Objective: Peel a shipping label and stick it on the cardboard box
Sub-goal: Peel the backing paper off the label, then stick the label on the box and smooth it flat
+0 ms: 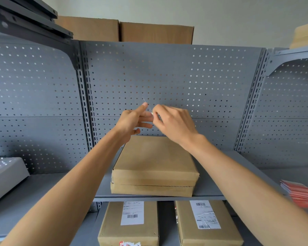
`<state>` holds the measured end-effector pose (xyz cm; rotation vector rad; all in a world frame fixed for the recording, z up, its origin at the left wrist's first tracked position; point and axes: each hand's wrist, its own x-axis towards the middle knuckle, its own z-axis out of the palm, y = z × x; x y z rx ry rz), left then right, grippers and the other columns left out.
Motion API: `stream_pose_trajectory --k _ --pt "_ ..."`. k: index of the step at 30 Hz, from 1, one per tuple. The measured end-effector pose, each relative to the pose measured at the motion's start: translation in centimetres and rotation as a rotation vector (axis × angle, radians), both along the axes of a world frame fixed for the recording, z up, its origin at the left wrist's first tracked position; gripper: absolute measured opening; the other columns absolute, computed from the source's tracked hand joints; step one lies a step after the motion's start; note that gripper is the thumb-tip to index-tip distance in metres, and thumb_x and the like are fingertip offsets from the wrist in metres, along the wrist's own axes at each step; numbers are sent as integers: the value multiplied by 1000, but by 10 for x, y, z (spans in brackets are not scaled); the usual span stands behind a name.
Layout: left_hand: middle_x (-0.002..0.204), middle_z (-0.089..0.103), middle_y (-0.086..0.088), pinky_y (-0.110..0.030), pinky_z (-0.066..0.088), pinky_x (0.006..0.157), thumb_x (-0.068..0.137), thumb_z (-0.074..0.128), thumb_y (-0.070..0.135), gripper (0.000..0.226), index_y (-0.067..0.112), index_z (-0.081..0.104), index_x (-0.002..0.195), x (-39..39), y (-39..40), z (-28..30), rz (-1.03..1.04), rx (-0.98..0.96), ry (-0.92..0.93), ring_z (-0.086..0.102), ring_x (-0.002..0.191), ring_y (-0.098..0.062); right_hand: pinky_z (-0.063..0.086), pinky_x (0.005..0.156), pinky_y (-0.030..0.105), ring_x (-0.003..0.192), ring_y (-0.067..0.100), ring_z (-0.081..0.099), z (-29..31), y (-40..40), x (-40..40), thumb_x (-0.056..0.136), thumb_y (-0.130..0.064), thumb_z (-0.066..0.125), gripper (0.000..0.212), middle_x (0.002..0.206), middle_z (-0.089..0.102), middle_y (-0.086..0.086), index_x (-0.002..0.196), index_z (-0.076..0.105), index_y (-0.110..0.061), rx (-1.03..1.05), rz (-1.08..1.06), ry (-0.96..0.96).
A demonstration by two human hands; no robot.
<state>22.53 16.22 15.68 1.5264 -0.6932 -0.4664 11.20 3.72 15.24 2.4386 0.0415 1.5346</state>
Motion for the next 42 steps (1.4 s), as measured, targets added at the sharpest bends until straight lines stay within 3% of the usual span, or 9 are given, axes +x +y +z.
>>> stream_pose_trajectory --k 12,18,22,24,27,31,33,37,42 --pt "57 70 18 -12 39 47 102 55 14 24 15 75 88 2 -2 -7 147 -150 -203 57 46 5 46 49 33 77 21 66 -21 2 4 100 -38 47 33 81 70 -3 87 65 -14 20 79 169" --pt "94 74 11 -2 43 55 104 54 12 23 7 74 114 -2 8 -6 127 -205 -303 68 62 10 51 74 34 91 20 64 -7 -18 4 98 -41 54 30 103 71 -4 112 68 -19 712 51 -8" --pt "100 73 3 -23 51 78 105 54 11 23 3 74 113 -6 13 -4 88 -226 -315 56 96 1 48 84 26 104 12 66 6 -27 12 98 -44 55 39 111 74 -3 115 71 -13 1165 155 66" --pt "98 74 5 -27 48 60 104 55 12 20 7 75 103 -4 12 -5 86 -209 -326 69 77 -7 49 81 22 101 11 67 7 -26 12 98 -40 57 35 108 75 -3 110 74 -11 1190 188 88" --pt "95 76 10 -3 42 56 104 57 15 20 11 76 98 1 9 -9 93 -177 -342 64 61 10 56 86 39 87 17 70 6 -26 16 96 -31 62 26 96 77 5 96 75 -8 1228 232 34" --pt "84 69 -4 -15 32 45 101 58 35 44 -6 72 94 11 9 -15 142 -90 -359 40 45 -8 56 84 48 76 27 68 2 -27 17 93 -24 65 19 87 77 11 84 72 -9 1221 243 13" --pt "75 62 -14 -24 28 44 96 57 46 55 -7 71 90 13 10 -18 190 -78 -373 31 48 -17 55 81 44 72 22 66 1 -26 15 93 -24 64 19 84 76 11 82 71 -11 1186 248 11" --pt "77 76 -8 -30 52 64 97 60 42 35 14 79 90 13 8 -20 281 -165 -335 66 62 -17 54 76 43 70 14 59 2 -24 11 94 -23 63 20 83 74 14 83 70 -8 1159 256 -23" --pt "81 79 -1 -33 55 67 96 64 29 19 14 74 89 17 7 -21 279 -162 -328 75 71 -20 51 70 38 68 12 58 -1 -25 7 95 -21 63 20 85 75 13 85 71 -6 1197 249 -1"
